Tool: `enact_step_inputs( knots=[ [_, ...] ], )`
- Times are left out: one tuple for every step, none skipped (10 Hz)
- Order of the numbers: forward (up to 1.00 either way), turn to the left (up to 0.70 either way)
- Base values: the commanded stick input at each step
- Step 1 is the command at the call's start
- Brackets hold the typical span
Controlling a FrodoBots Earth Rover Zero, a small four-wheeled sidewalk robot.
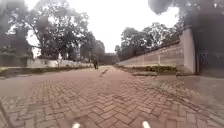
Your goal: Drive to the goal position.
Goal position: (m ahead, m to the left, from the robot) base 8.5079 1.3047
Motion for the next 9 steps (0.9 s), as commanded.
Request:
enact_step_inputs(
  knots=[
    [0.7, 0.0],
    [0.7, 0.0],
    [0.7, 0.0],
    [0.7, 0.0],
    [0.7, 0.0],
    [0.7, 0.0],
    [0.7, 0.0],
    [0.7, 0.0],
    [0.7, 0.0]
  ],
)
